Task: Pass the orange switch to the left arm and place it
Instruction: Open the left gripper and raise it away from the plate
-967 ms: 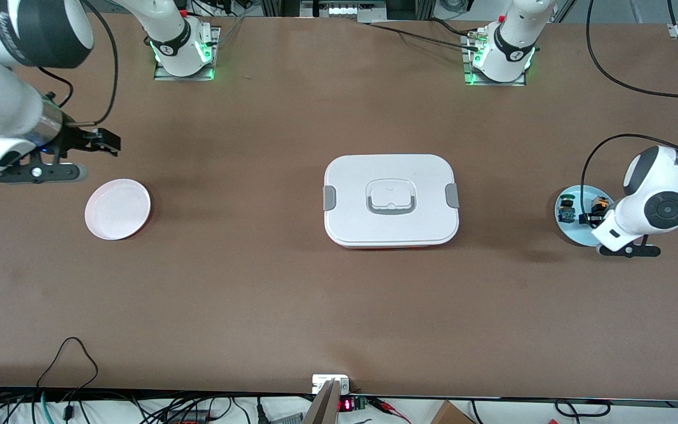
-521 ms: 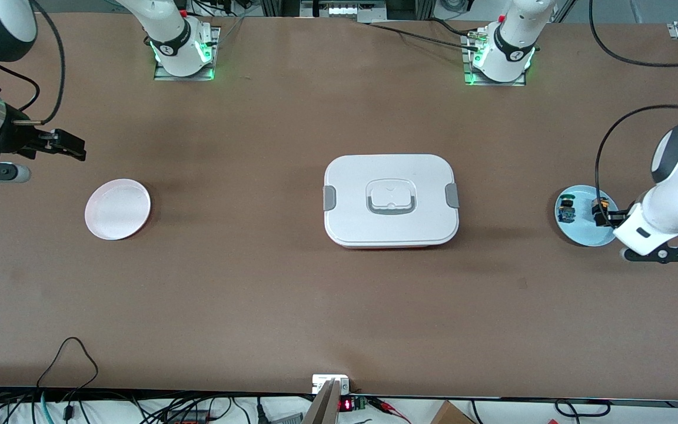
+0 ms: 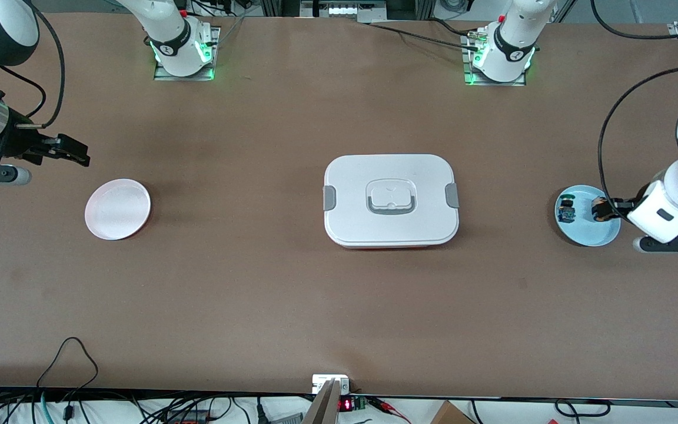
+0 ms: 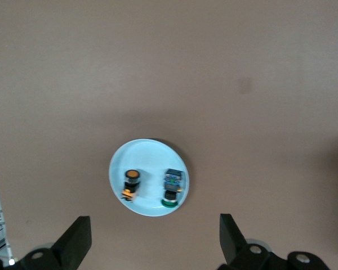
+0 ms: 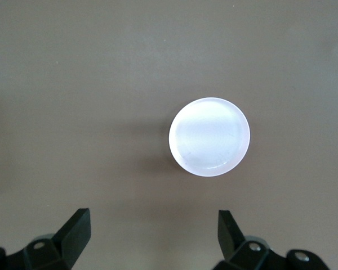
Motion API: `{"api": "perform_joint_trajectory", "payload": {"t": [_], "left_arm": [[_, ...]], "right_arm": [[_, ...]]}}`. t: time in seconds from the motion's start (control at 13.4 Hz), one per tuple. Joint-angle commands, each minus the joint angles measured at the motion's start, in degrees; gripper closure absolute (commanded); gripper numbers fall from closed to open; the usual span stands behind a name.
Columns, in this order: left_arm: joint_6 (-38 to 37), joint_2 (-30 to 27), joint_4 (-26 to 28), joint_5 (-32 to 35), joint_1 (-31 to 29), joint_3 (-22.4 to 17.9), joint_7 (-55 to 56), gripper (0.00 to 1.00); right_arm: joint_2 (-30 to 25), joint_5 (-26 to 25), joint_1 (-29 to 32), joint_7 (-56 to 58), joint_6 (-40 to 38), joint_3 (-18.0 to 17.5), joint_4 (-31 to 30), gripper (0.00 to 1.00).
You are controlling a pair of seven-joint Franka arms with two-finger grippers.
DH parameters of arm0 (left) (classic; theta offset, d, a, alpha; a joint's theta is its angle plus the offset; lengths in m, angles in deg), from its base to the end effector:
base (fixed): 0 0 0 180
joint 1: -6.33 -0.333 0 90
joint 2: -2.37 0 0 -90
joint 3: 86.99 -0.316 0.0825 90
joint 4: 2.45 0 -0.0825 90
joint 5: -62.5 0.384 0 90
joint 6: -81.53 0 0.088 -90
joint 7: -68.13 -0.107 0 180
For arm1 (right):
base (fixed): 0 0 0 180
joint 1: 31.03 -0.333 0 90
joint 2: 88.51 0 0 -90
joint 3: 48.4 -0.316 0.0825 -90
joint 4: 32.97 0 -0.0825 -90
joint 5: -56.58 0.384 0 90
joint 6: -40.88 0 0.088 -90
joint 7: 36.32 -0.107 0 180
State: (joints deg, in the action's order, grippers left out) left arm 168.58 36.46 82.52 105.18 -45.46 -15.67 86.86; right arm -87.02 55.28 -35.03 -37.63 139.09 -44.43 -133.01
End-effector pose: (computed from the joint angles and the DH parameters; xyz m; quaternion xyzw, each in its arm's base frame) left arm 0.6385 0.0124 0.4908 -0.9927 0.0121 0.0442 0.1115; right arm 0.5651 -0.0014 0.5390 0.9995 -0.0092 -0.0288 0.0124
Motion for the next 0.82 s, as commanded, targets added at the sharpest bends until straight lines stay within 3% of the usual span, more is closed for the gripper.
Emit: {"api": "perform_joint_trajectory", "payload": {"t": [0.0, 0.07, 0.15, 0.3, 0.45, 0.6, 0.74], "left_arm": [[-0.8, -7.7, -0.4, -4.8, 1.9, -0.9, -0.9, 0.00], [-0.8, -10.4, -0.7, -9.5, 4.2, -3.4, -2.8, 0.00], [-0.9, -12.6, -2.2, -14.9, 7.9, -8.5, -4.7, 0.00], [-1.0, -17.3, -6.7, -27.5, 17.4, -25.4, -11.4, 0.00], [-0.8, -22.0, -6.1, -41.4, 25.3, -43.9, -21.6, 0.00], [-0.8, -24.3, -4.7, -44.1, 34.3, -56.6, -25.4, 0.00], [0.0, -26.4, -1.2, -44.3, 38.5, -61.6, -25.3, 0.00]], "right_arm": [[-3.2, 0.8, 0.8, 0.9, 2.5, -0.6, -4.2, 0.00], [-3.3, 0.8, 0.8, 1.7, 1.9, -0.6, -3.9, 0.00], [-3.3, 0.8, 0.8, 3.7, 1.2, -0.6, -3.7, 0.00], [-3.3, 0.7, 0.9, 6.3, 0.8, -0.5, -3.4, 0.00], [-3.3, 0.6, 0.8, 5.4, -0.1, -0.6, -3.3, 0.00], [-3.3, 0.4, 0.8, 4.8, -0.7, -0.6, -3.2, 0.00], [-3.3, 0.2, 0.8, 4.8, -0.8, -0.6, -3.2, 0.00]]}}
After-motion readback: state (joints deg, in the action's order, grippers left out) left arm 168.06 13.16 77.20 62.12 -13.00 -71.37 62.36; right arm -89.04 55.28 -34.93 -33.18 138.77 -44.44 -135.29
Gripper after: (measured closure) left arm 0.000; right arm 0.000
